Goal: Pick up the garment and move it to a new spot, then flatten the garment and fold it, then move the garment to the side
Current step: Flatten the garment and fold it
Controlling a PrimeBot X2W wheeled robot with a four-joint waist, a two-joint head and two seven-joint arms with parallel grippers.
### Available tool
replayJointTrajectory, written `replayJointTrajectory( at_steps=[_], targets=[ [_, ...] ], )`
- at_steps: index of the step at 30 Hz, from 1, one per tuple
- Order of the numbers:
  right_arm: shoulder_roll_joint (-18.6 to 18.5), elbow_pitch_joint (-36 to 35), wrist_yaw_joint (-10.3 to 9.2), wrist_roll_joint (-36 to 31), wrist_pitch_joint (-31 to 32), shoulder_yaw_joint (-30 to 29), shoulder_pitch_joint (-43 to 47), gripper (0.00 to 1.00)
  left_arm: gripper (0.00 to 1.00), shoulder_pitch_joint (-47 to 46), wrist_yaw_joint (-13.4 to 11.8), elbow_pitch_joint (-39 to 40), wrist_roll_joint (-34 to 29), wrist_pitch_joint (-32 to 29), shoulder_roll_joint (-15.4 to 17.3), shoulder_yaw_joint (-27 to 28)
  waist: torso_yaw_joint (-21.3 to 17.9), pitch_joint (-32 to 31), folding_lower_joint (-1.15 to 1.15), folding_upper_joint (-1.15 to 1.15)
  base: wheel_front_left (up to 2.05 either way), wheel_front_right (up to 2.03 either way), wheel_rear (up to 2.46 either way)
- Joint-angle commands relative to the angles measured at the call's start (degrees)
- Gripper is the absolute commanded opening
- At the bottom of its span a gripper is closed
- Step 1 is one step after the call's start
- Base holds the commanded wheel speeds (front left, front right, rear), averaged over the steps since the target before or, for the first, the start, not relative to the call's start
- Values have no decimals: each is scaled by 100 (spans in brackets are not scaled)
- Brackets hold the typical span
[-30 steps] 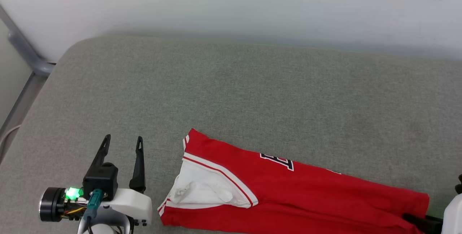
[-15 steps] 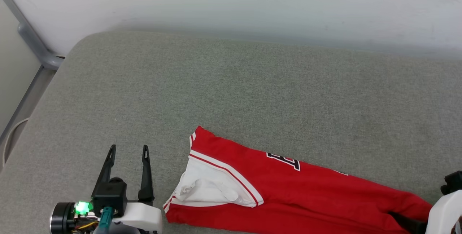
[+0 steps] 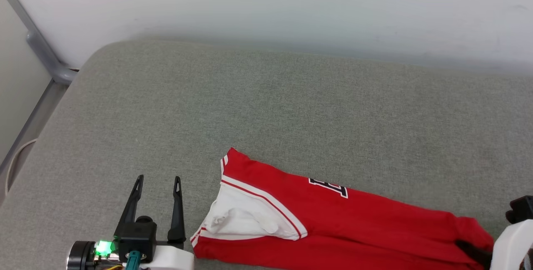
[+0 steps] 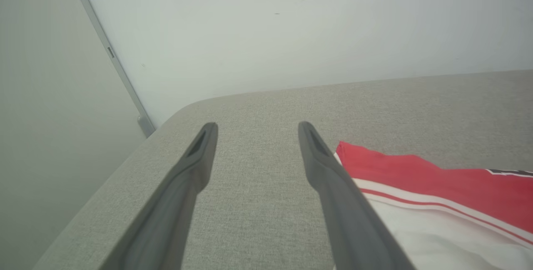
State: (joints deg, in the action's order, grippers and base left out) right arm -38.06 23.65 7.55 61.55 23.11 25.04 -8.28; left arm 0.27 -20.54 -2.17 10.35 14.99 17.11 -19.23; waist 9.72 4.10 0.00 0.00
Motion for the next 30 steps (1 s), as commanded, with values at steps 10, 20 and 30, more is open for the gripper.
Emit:
replayJointTrajectory(
  at_steps=[10,20,30],
  targets=[
    [-714,537,-12,-117,-337,-141,-115,0,100,267,273,-47,-314,26,-244,313,-85,-182,0,0,0,0,0],
    [-977,640,-11,-114,-217,-206,-2,0,100,391,497,-116,-515,25,-378,460,-173,-344,0,0,0,0,0],
    [-701,-760,-8,234,241,-287,154,0,100,487,639,-115,-637,25,-459,577,-241,-423,0,0,0,0,0]
  ],
)
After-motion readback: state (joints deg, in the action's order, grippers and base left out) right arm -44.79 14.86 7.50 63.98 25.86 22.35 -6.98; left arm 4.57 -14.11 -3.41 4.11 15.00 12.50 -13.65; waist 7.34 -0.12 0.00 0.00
